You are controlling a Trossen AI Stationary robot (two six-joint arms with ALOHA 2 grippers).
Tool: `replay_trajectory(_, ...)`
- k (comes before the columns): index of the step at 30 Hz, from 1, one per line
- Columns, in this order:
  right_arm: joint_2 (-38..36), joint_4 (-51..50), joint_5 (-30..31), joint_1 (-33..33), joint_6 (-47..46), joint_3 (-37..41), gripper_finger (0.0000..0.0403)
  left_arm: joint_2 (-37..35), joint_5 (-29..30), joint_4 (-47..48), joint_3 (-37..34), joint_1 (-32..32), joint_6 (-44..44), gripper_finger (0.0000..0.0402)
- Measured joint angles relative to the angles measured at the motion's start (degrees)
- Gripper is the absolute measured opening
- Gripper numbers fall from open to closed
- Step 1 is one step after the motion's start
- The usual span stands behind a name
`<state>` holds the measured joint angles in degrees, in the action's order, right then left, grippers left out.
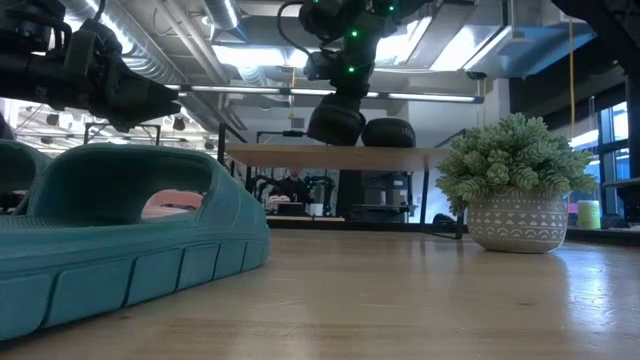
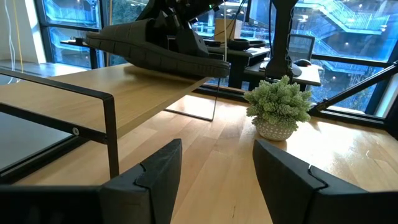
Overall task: Pick and place slides into the shelf
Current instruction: Put the black slide on the shelf
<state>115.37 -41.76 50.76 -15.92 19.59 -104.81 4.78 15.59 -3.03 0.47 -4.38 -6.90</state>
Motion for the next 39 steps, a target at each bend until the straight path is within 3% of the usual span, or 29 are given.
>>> replay_trajectory(11,0.00,-0.13,-0.02,-0.04,-0.04,0.00,0.0099,0.00,0.00,0.00,0.02,0.00,0.00,0.0191)
replay_trajectory(30,0.00,-0.15,-0.03,-0.04,-1.43,0.00,0.0098,0.00,0.00,0.00,0.01,0.01,0.00,0.0191)
replay_trajectory(36,0.06,-0.71,-7.78,-0.16,-4.34,-0.02,0.0098,0.00,0.00,0.00,0.02,0.02,0.00,0.0191)
replay_trajectory(39,0.07,-0.68,-7.93,-0.15,-4.40,-0.02,0.0098,0.00,0.00,0.00,0.01,0.01,0.00,0.0191)
